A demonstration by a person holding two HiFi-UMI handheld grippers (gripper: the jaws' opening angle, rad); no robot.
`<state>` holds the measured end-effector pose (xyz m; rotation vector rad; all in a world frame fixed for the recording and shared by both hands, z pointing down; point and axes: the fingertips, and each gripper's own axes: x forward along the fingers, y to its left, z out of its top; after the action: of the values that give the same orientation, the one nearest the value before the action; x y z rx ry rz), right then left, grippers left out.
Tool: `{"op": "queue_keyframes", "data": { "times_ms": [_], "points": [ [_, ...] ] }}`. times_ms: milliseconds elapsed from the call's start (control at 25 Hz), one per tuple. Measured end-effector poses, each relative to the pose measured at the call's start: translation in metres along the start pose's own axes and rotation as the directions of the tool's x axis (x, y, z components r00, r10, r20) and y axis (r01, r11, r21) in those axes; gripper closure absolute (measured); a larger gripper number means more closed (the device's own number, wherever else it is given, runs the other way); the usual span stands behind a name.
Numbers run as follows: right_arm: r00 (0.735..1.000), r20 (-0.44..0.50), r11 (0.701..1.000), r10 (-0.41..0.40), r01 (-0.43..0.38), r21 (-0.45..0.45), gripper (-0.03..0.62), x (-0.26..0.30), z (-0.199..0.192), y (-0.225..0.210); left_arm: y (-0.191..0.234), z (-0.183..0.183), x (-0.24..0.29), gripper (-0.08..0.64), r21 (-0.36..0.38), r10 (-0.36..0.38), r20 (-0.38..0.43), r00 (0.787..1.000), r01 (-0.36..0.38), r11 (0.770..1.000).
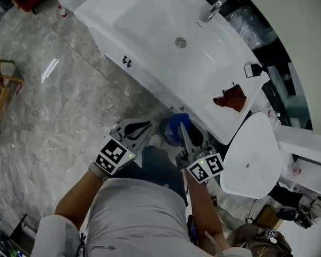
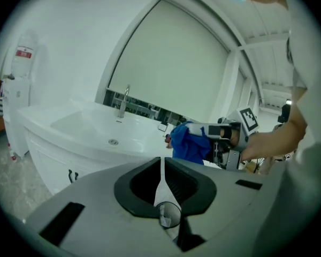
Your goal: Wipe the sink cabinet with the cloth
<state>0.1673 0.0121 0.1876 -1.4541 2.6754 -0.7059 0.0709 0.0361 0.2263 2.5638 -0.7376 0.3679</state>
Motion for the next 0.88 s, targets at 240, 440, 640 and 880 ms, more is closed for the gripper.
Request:
{"op": "queue_keyframes", "data": {
  "times_ms": [240, 440, 640, 880],
  "points": [
    [0.998, 0.04, 0.997, 0.042, -0.039, -0.062, 0.508, -0.023, 0.063, 0.029, -0.023, 0.069, -0.01, 0.548, 0.073, -0.027, 0.057, 0.998, 0.023, 0.997],
    [0.993, 0.114, 0.996, 0.038, -0.029, -0.082, 0.508, -0.045, 0.111, 0.04, -0.043, 0.121, -0.024, 0.548, 0.121, -0.063, 0.104, 0.993, 0.05, 0.991],
    [0.987, 0.15, 0.985, 0.06, -0.034, -0.171, 0.508, -0.053, 0.146, 0.048, -0.05, 0.156, -0.031, 0.548, 0.137, -0.071, 0.159, 0.985, 0.05, 0.989],
    [0.974, 0.214, 0.979, 0.073, -0.03, -0.2, 0.508, -0.056, 0.175, 0.053, -0.045, 0.193, -0.042, 0.548, 0.164, -0.059, 0.229, 0.972, 0.021, 0.986]
  ]
}}
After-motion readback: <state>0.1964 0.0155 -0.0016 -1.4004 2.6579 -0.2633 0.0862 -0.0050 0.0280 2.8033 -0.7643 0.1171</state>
